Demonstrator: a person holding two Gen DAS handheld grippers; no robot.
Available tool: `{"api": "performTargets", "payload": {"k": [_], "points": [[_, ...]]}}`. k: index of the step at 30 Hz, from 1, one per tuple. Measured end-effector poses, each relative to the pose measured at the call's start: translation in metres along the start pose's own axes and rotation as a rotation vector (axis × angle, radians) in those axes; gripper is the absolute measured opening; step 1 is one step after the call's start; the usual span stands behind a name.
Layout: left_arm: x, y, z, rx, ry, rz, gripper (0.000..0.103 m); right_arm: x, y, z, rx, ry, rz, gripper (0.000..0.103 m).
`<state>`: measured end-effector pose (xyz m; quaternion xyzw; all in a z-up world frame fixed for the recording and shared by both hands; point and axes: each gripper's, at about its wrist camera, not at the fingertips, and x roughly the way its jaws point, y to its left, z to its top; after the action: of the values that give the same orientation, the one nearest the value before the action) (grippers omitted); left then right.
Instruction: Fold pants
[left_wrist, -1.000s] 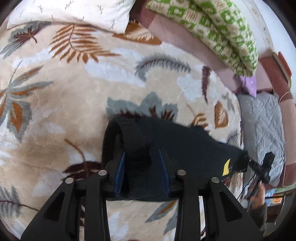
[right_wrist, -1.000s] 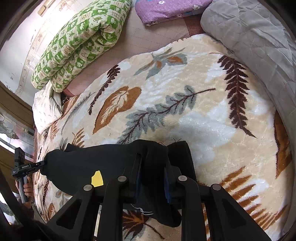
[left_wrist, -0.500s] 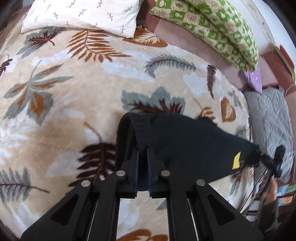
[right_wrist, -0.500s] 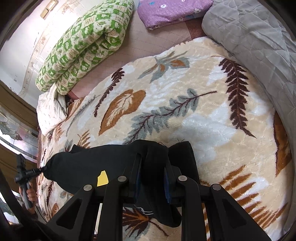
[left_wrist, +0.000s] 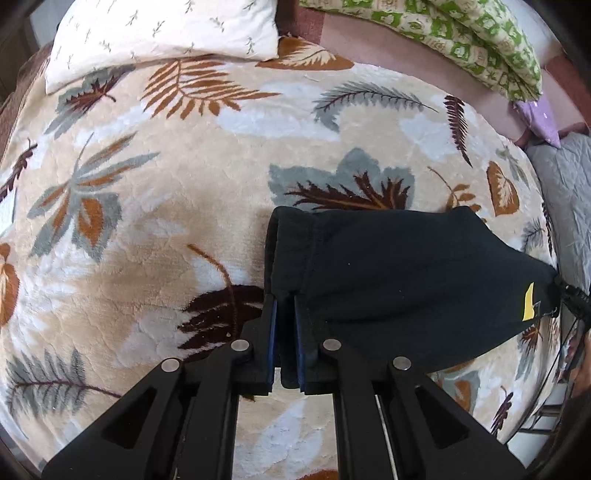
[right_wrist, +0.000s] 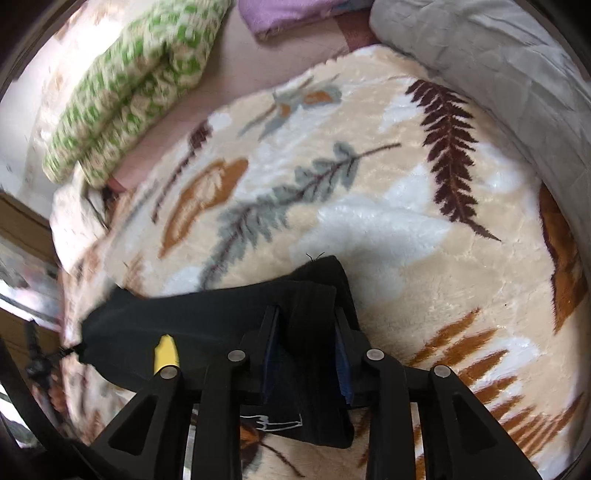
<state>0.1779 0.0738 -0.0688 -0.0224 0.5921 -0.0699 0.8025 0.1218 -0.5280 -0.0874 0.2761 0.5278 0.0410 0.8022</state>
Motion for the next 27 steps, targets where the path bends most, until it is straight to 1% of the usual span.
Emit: {"api": "performTargets", "payload": {"k": [1, 2, 3, 5, 6, 7, 8, 9, 10, 12, 13, 15, 16, 17, 18, 20, 21, 23, 24, 27], "points": [[-0.001, 0.000, 0.000, 0.004, 0.003, -0.005, 0.007, -0.005, -0.002, -0.001, 0.012, -0.005, 0.034, 0.031], [-0.002, -0.001, -0.001, 0.015, 0.005, -0.007, 0.007, -0.009, -0.003, -0.003, 0.017, -0.011, 0.036, 0.031], [-0.002, -0.002, 0.000, 0.021, 0.001, 0.007, 0.009, -0.012, -0.005, -0.005, 0.013, -0.014, 0.025, 0.033], [0.000, -0.003, 0.000, 0.025, 0.008, 0.019, 0.010, -0.011, -0.005, -0.007, -0.005, 0.013, 0.021, 0.033], [0.002, -0.002, 0.001, 0.015, 0.011, 0.029, 0.012, -0.009, -0.004, -0.008, -0.021, 0.023, 0.002, 0.029], [0.003, -0.002, 0.001, 0.010, 0.012, 0.028, 0.012, -0.007, -0.002, -0.009, -0.047, 0.033, -0.023, 0.019], [0.003, -0.002, 0.001, 0.008, 0.013, 0.028, 0.012, -0.005, 0.001, -0.009, -0.075, 0.038, -0.041, 0.014], [0.001, -0.001, 0.002, 0.002, 0.014, 0.020, 0.012, -0.003, 0.002, -0.009, -0.092, 0.038, -0.083, 0.015], [-0.001, 0.000, 0.001, 0.000, 0.015, 0.011, 0.012, 0.000, -0.001, -0.009, -0.082, 0.046, -0.125, 0.016], [-0.007, 0.003, 0.001, -0.002, 0.009, -0.002, 0.012, -0.002, -0.007, -0.010, -0.030, 0.054, -0.099, 0.018], [-0.015, 0.006, 0.001, -0.004, 0.003, -0.024, 0.012, -0.012, -0.006, -0.009, -0.021, 0.024, -0.107, 0.022], [-0.027, 0.009, 0.003, -0.002, -0.020, -0.032, 0.012, -0.030, 0.000, -0.007, -0.034, -0.028, -0.123, 0.022], [-0.037, 0.009, 0.006, 0.013, -0.050, -0.039, 0.012, -0.043, 0.008, -0.006, -0.062, -0.064, -0.149, 0.024], [-0.042, 0.009, 0.009, 0.019, -0.063, -0.035, 0.013, -0.049, 0.015, -0.004, -0.085, -0.079, -0.147, 0.026], [-0.049, 0.008, 0.014, 0.021, -0.076, -0.029, 0.013, -0.056, 0.024, -0.002, -0.116, -0.090, -0.123, 0.029], [-0.056, 0.005, 0.021, 0.025, -0.087, -0.044, 0.013, -0.065, 0.045, 0.002, -0.162, -0.101, -0.084, 0.033], [-0.058, 0.001, 0.026, 0.031, -0.089, -0.042, 0.013, -0.066, 0.056, 0.003, -0.181, -0.095, -0.040, 0.038], [-0.058, -0.007, 0.033, 0.045, -0.089, -0.043, 0.013, -0.059, 0.082, -0.002, -0.204, -0.052, 0.074, 0.039], [-0.056, -0.012, 0.036, 0.053, -0.084, -0.043, 0.013, -0.052, 0.094, -0.006, -0.202, -0.027, 0.113, 0.039], [-0.049, -0.031, 0.044, 0.083, -0.065, -0.060, 0.013, -0.017, 0.128, -0.030, -0.137, 0.081, 0.287, 0.039]]}}
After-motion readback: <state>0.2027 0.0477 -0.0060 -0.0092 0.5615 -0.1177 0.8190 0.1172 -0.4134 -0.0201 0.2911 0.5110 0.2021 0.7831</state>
